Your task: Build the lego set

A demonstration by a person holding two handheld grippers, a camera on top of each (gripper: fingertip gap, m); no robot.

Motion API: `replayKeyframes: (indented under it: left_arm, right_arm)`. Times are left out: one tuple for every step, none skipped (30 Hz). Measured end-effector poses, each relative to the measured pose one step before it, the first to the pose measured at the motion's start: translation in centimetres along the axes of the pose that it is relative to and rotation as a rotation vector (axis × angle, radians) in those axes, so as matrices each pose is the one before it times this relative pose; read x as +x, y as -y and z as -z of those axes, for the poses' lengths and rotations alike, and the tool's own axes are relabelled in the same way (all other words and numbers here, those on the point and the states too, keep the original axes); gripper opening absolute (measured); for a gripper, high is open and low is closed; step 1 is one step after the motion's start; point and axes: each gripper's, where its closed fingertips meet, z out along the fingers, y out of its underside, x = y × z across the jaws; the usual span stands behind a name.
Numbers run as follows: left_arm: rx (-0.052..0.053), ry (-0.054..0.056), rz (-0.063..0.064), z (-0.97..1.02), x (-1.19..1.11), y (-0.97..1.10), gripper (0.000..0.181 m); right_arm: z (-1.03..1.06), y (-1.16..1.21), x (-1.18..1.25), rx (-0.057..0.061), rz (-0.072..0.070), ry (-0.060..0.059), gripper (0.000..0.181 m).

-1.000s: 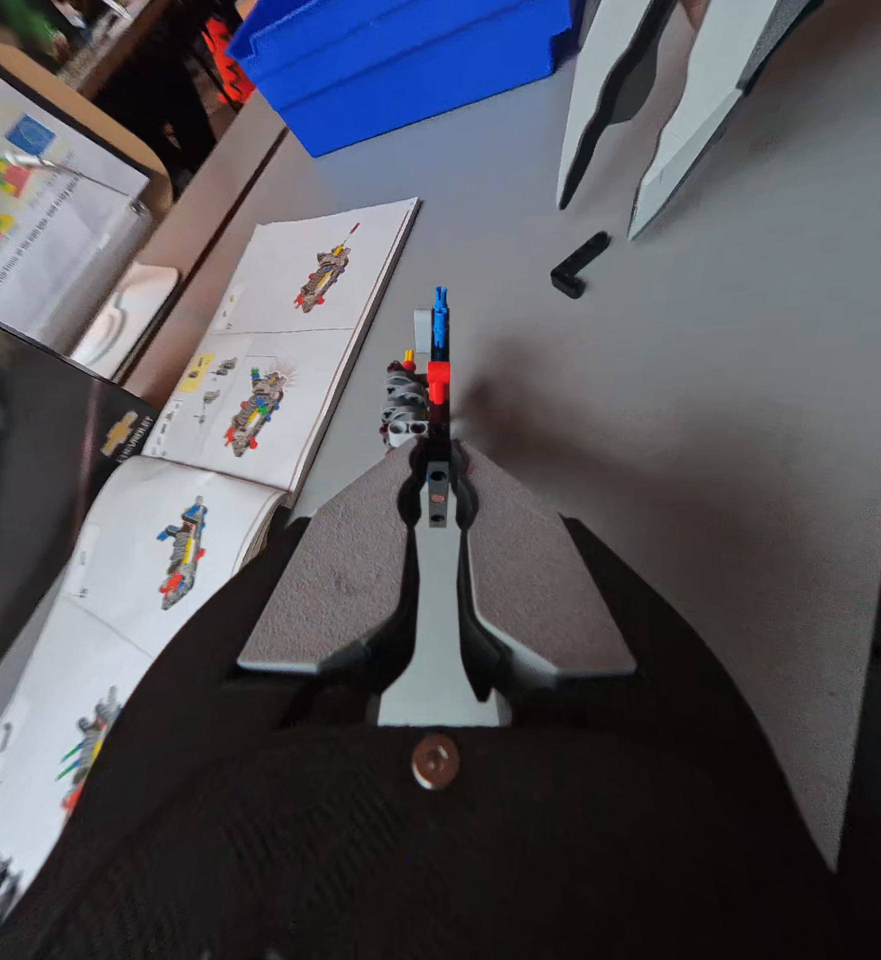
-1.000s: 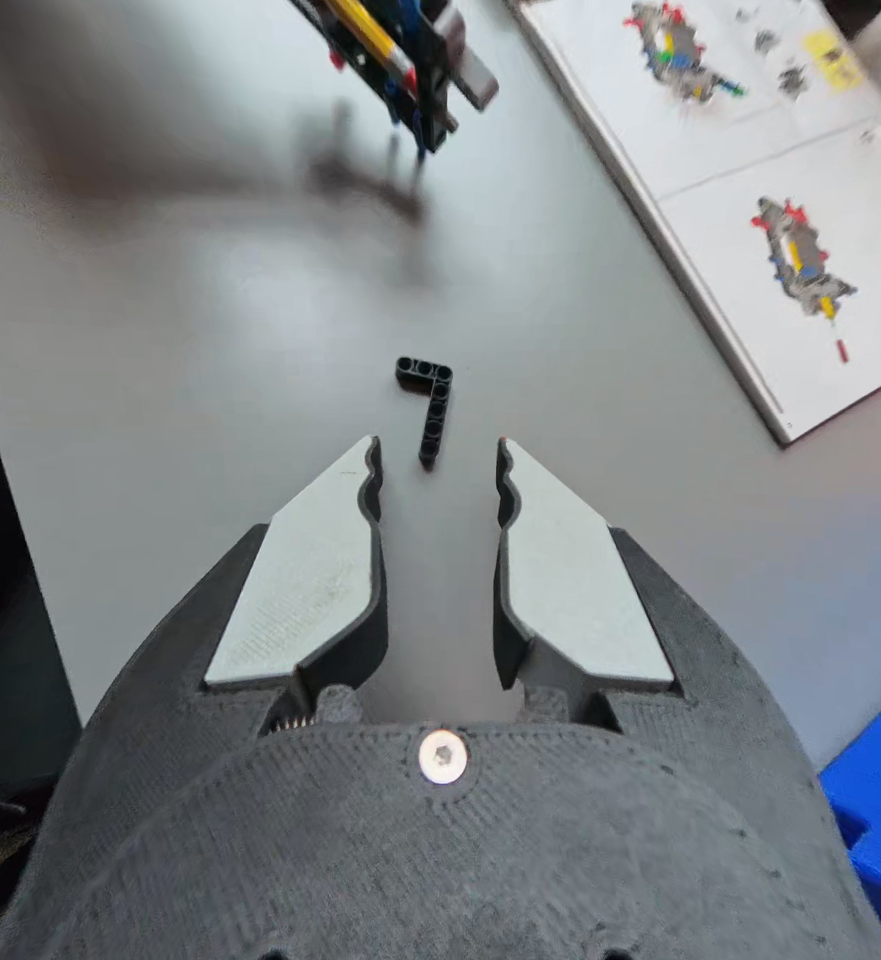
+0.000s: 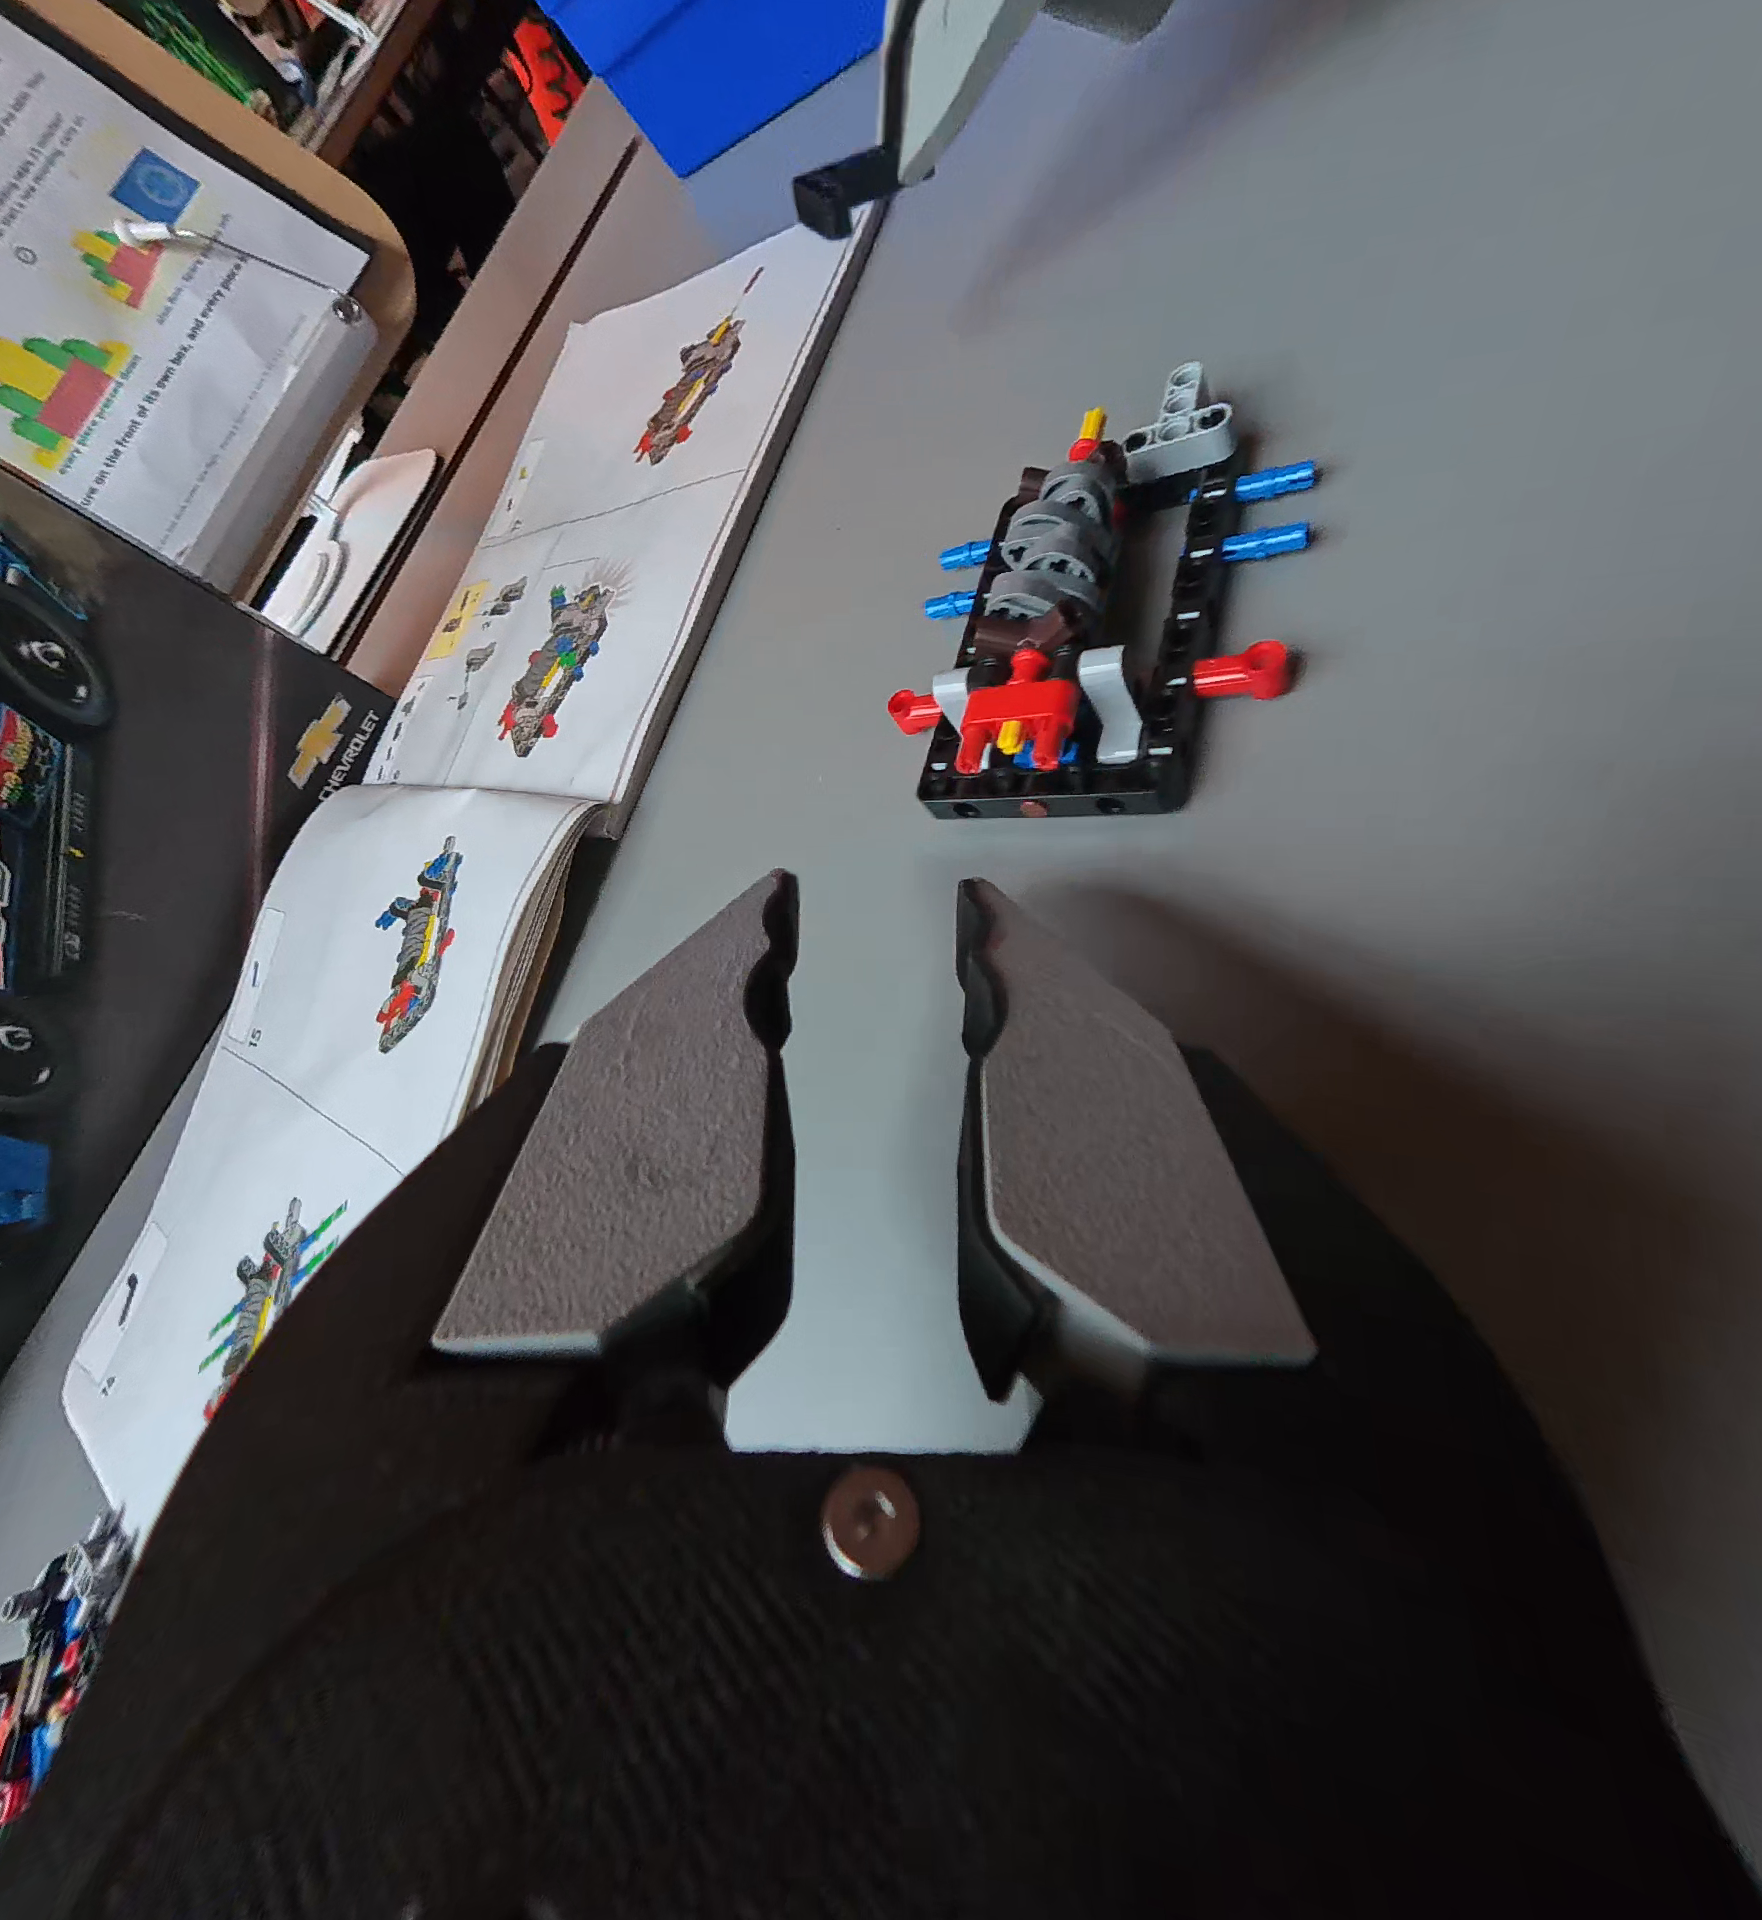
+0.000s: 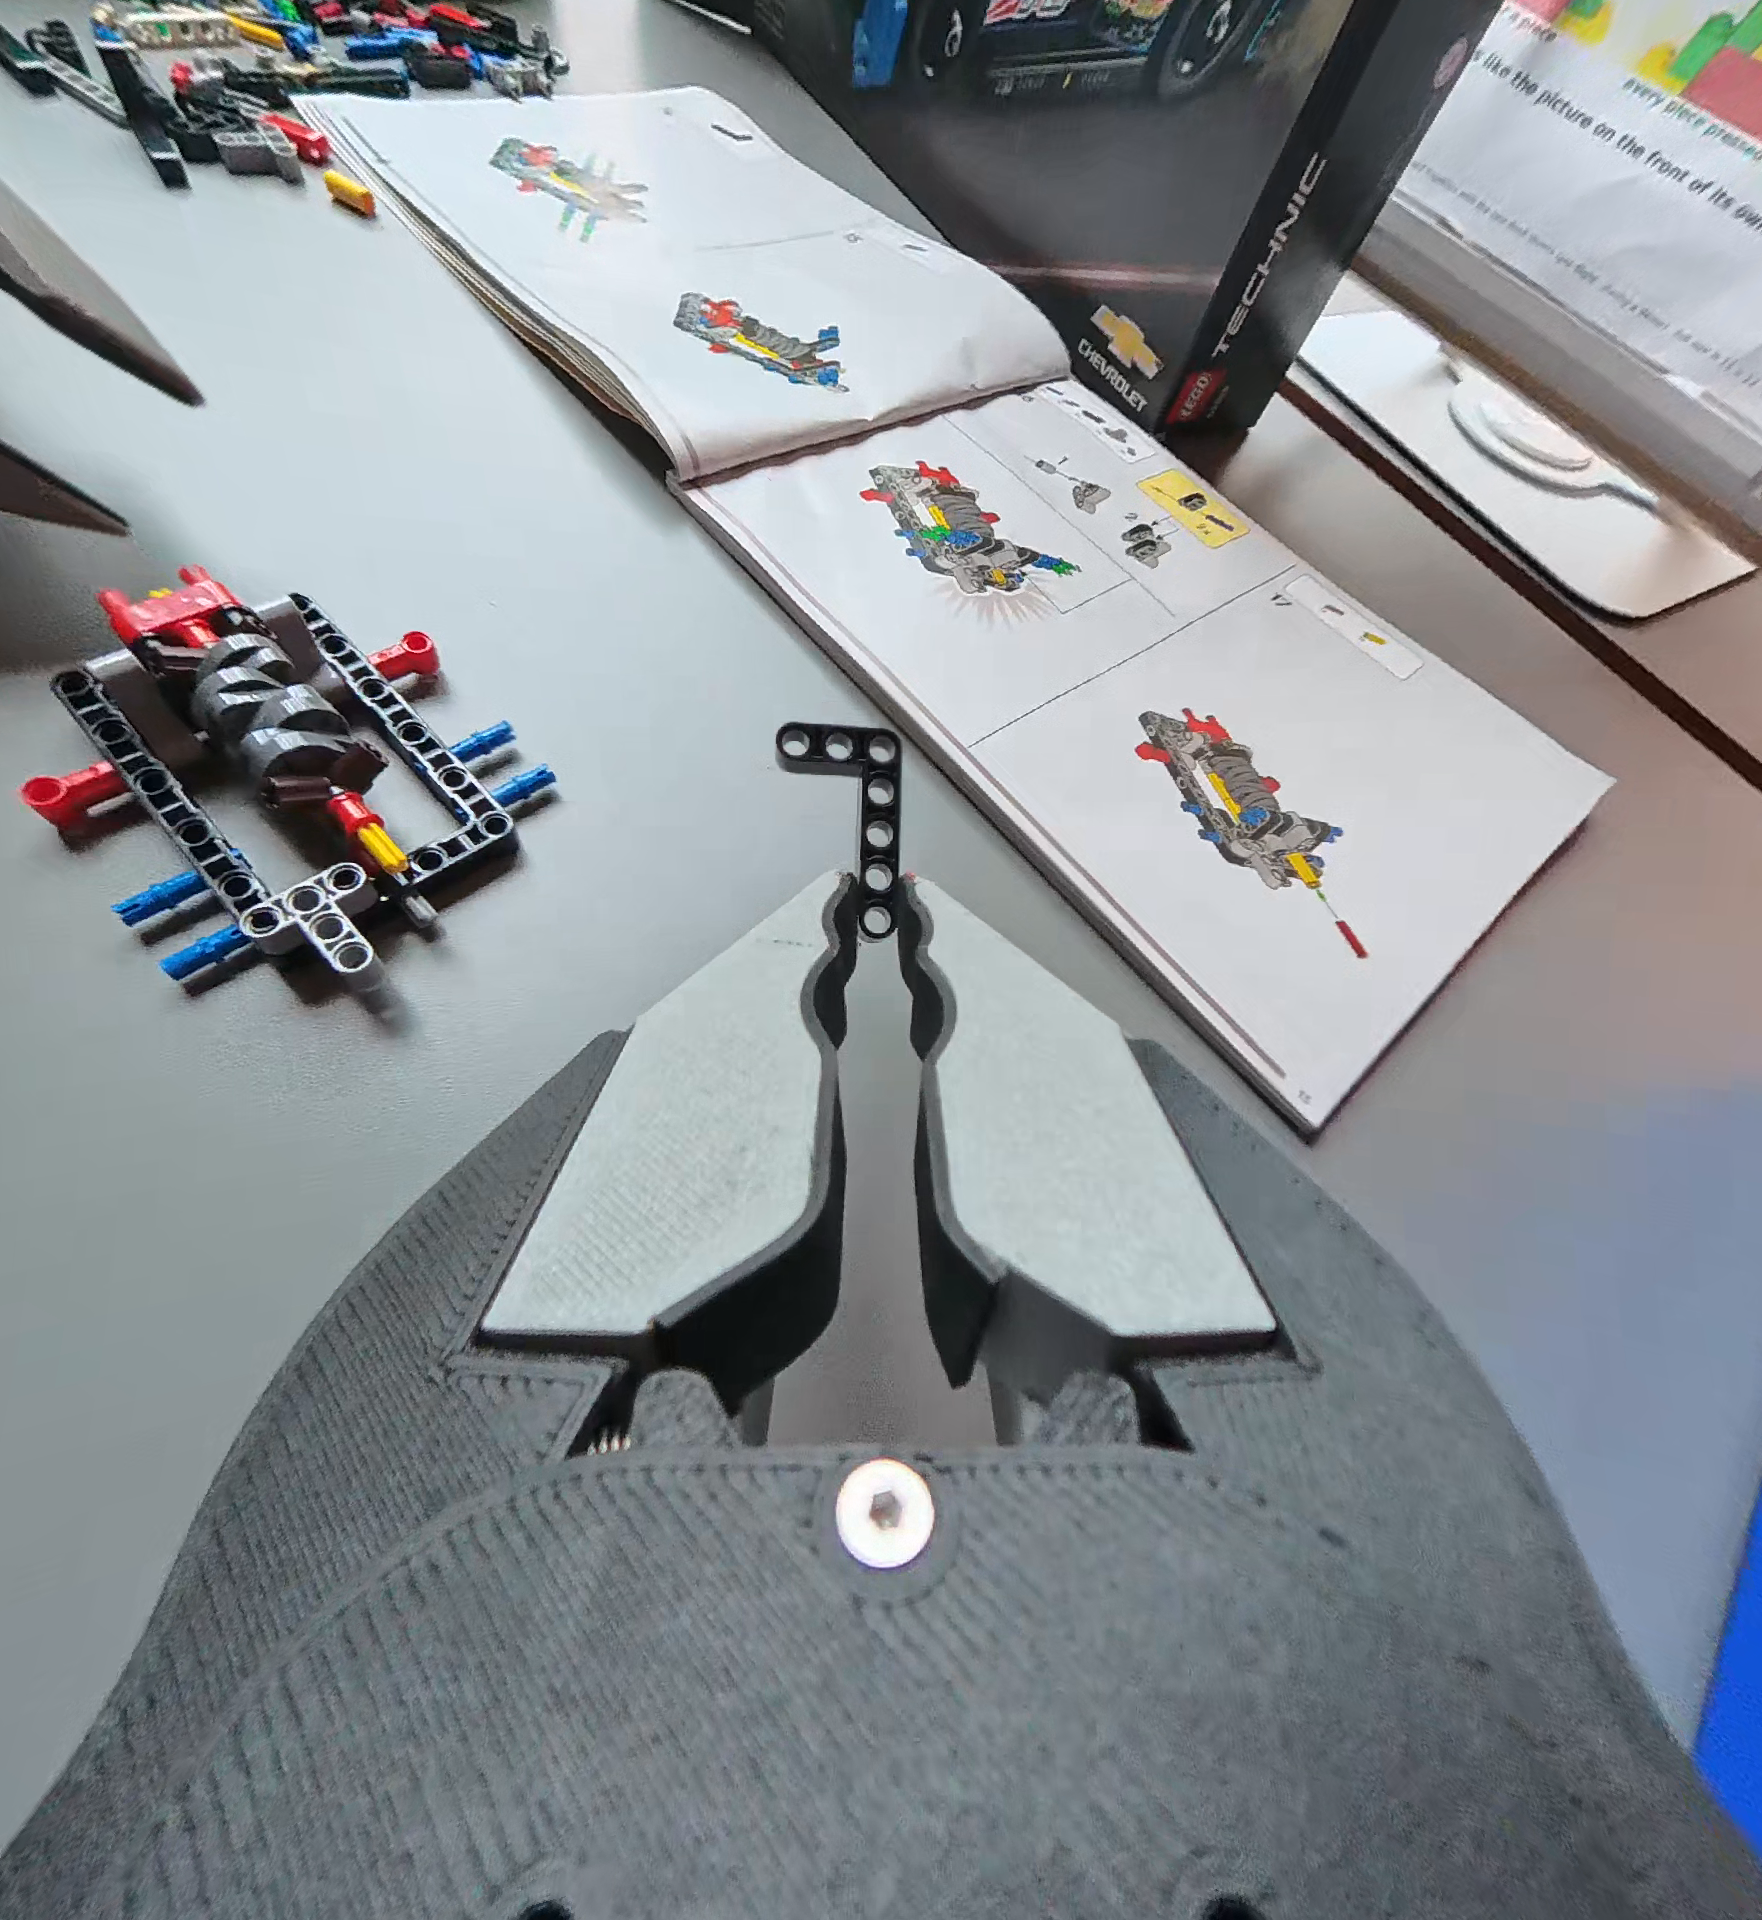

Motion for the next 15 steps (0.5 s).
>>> replayKeyframes:
  left_arm:
    - [0.0040,-0.0016,0.0100,-0.022,-0.164,0.008,0.028]
    - [0.0032,0.0076,0.0096,0.021,-0.286,-0.018,0.028]
    - [0.0045,0.0100,0.0049,0.035,-0.277,-0.016,0.028]
    - [0.0037,0.0055,0.0024,0.025,-0.165,0.002,0.028]
    - [-0.0030,0.0087,0.0007,-0.040,-0.166,-0.065,0.028]
    - [-0.0095,0.0108,-0.0034,-0.102,-0.158,-0.138,0.027]
    - [-0.0119,0.0083,-0.0067,-0.129,-0.095,-0.161,0.027]
    - [-0.0107,0.0097,-0.0080,-0.148,-0.088,-0.123,0.027]
    - [-0.0057,0.0069,-0.0088,-0.136,-0.037,-0.027,0.026]
    - [-0.0027,-0.0020,-0.0052,-0.149,0.089,0.077,0.026]
    - [0.0053,-0.0069,-0.0057,-0.106,0.162,0.305,0.026]
    - [0.0068,0.0001,-0.0147,-0.038,0.058,0.534,0.026]
    - [0.0040,0.0141,-0.0293,0.025,-0.137,0.749,0.026]
    - [0.0069,0.0124,-0.0371,0.076,-0.081,0.992,0.026]
    - [0.0118,0.0009,-0.0353,0.085,0.130,1.166,0.027]
  right_arm:
    - [-0.232,-0.167,-0.204,-0.0081,-0.0176,0.0230,0.004]
    - [-0.250,-0.202,-0.256,-0.0126,-0.0184,0.0264,0.004]
    - [-0.181,-0.146,-0.213,-0.0101,-0.0116,0.0210,0.004]
    - [-0.146,-0.097,-0.166,-0.0049,-0.0048,0.0131,0.004]
    - [-0.136,-0.146,-0.121,-0.0083,-0.0051,0.0098,0.004]
    - [-0.130,-0.223,-0.170,-0.0132,-0.0092,0.0147,0.004]
    - [-0.125,-0.184,-0.303,-0.0120,-0.0116,0.0250,0.004]
    - [-0.108,-0.183,-0.370,-0.0128,-0.0123,0.0291,0.004]
    - [-0.040,-0.132,-0.333,-0.0136,-0.0143,0.0232,0.004]
    - [0.055,0.041,-0.463,-0.0080,-0.0093,0.0259,0.004]
    - [0.113,0.128,-0.731,-0.0112,-0.0008,0.0343,0.004]
    - [0.111,-0.031,-0.851,-0.0304,-0.0004,0.0377,0.004]
    - [0.083,-0.193,-0.888,-0.0470,-0.0033,0.0348,0.004]
    - [0.093,-0.161,-0.968,-0.0492,0.0004,0.0346,0.004]
    - [0.129,-0.065,-0.882,-0.0462,0.0078,0.0242,0.004]
